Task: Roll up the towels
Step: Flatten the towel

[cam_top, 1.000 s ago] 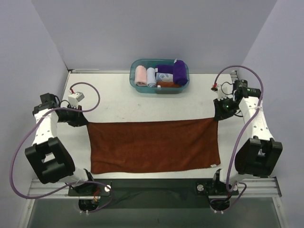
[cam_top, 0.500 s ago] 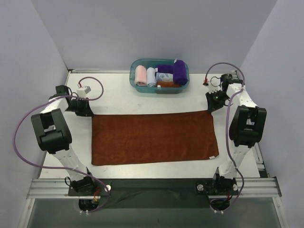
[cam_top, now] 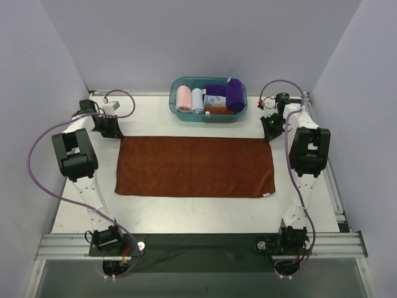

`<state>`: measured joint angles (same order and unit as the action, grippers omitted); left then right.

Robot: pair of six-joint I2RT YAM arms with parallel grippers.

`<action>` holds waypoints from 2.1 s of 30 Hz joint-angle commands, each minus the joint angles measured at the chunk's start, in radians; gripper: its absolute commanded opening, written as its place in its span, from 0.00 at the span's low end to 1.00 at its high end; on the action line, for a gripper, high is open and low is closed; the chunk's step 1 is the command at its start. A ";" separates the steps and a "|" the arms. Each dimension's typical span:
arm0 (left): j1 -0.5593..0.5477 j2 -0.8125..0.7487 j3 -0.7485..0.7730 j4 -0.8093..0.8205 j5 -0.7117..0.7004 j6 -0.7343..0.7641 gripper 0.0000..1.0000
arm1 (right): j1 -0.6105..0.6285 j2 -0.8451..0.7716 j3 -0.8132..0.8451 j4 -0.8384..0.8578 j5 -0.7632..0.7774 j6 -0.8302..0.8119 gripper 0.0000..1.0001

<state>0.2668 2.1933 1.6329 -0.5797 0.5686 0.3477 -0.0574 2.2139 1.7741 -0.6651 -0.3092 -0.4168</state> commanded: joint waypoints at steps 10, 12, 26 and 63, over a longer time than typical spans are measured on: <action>-0.035 0.117 0.267 -0.048 0.017 -0.078 0.35 | 0.028 0.076 0.159 -0.033 0.113 0.064 0.29; -0.034 0.096 0.284 -0.092 0.022 -0.078 0.52 | 0.025 0.046 0.147 -0.040 0.120 0.061 0.54; 0.038 -0.531 -0.276 -0.298 0.007 0.157 0.32 | 0.007 -0.561 -0.356 -0.286 -0.050 0.035 0.39; 0.029 -0.494 -0.605 -0.221 -0.196 0.185 0.00 | 0.151 -0.431 -0.783 0.012 0.223 0.158 0.12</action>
<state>0.3023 1.6646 0.9909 -0.8440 0.4076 0.5251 0.0937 1.7626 1.0203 -0.6598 -0.1589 -0.2543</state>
